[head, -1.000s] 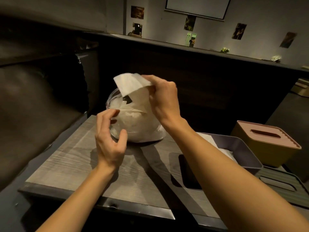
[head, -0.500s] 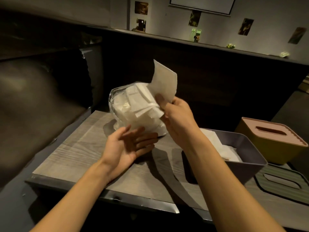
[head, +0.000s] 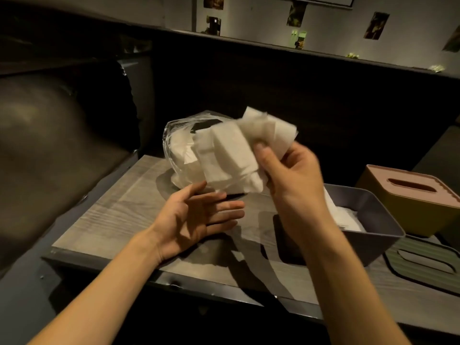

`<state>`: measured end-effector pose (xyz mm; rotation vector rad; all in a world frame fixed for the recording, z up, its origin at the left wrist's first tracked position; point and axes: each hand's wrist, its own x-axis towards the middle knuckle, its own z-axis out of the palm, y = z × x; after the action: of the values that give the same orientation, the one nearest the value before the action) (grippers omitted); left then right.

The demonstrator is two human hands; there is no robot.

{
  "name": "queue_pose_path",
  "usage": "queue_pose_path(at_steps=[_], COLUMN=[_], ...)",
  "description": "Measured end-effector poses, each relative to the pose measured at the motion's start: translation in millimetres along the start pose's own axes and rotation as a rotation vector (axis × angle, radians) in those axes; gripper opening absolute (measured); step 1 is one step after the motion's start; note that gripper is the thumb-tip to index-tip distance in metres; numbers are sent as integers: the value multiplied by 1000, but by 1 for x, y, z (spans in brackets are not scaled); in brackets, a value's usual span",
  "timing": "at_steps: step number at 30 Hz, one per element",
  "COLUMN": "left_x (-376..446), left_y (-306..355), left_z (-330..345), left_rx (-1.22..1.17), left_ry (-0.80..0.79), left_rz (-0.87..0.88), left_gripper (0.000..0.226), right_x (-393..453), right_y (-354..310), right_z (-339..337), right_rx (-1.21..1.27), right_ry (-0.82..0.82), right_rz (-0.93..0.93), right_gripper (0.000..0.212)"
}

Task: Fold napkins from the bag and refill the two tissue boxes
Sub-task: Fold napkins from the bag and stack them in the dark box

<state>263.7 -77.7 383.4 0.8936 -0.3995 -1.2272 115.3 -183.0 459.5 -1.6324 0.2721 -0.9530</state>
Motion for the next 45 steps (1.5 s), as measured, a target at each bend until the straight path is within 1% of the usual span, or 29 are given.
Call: queue_pose_path(at_steps=[2, 3, 5, 6, 7, 9, 11, 12, 14, 15, 17, 18, 19, 22, 24, 26, 27, 29, 30, 32, 33, 34, 36, 38, 39, 42, 45], left_x=[2, 4, 6, 5, 5, 3, -3, -5, -8, -8, -11, -11, -10, -7, -5, -2, -2, 0, 0, 0, 0, -1, -1, -3, -3, -4, -3], left_y=[-1, -2, -4, -4, -4, -1, 3, 5, 9, 11, 12, 13, 13, 6, 2, -1, -1, -1, -1, 0, 1, 2, 4, 5, 6, 10, 11], left_z=[0, 0, -3, -4, -6, -10, -10, -11, -14, -14, -14, -13, -13, -12, -11, -12, -11, -13, -13, -13, -14, -13, -12, -10, -10, -12, -10], left_rx=[17, -2, -51, -72, -85, -91, -92, -122, -199, -243, -281, -259, -218, -97, -18, 74, 106, 148, 167, 194, 203, 208, 176, 89, 48, -28, -18], left_ry=[-14, -20, -39, -36, -23, -38, -93, -129, -137, -166, -233, -227, -212, -122, -106, -80, -70, -39, -20, 17, 32, 39, 22, -1, 0, 1, 15], left_rz=[-41, -59, -81, -86, -77, -33, -4, 3, 27, 2, -55, -66, -53, 54, 86, 116, 133, 172, 197, 250, 275, 295, 321, 336, 350, 406, 412], left_gripper=[48, 43, 39, 40, 44, 61, 77, 75, 61, 62, 83, 86, 79, 41, 34, 36, 37, 38, 38, 35, 36, 38, 42, 44, 44, 44, 44], right_x=[8, 10, 12, 13, 14, 17, 20, 20, 18, 16, 13, 12, 11, 8, 6, 1, -3, -13, -19, -31, -36, -39, -42, -43, -44, -49, -52], right_y=[-23, -37, -59, -63, -65, -50, -26, -14, 5, 14, 29, 34, 37, 43, 50, 56, 59, 61, 61, 63, 65, 68, 72, 74, 73, 69, 66], right_z=[-4, -4, -5, -6, -5, -5, -5, -4, 1, 4, 9, 12, 15, 23, 27, 28, 28, 28, 28, 28, 28, 28, 27, 22, 20, 13, 11], right_rx=[29, 115, 350, 412, 408, 245, 100, 45, -103, -193, -338, -378, -409, -544, -635, -647, -595, -435, -374, -323, -306, -277, -222, -276, -309, -347, -340], right_ry=[-28, -60, -170, -219, -258, -293, -281, -280, -268, -261, -264, -272, -283, -290, -235, -142, -79, 47, 81, 57, 21, -6, -17, -16, -24, -62, -68], right_rz=[-72, -73, 4, 47, 98, 179, 298, 362, 437, 447, 422, 404, 379, 199, 67, 3, 4, 50, 90, 185, 229, 266, 323, 328, 316, 290, 297], right_gripper=[18, 17, 17, 18, 19, 21, 21, 20, 21, 21, 20, 21, 21, 20, 21, 31, 37, 48, 56, 76, 80, 78, 58, 35, 28, 19, 14])
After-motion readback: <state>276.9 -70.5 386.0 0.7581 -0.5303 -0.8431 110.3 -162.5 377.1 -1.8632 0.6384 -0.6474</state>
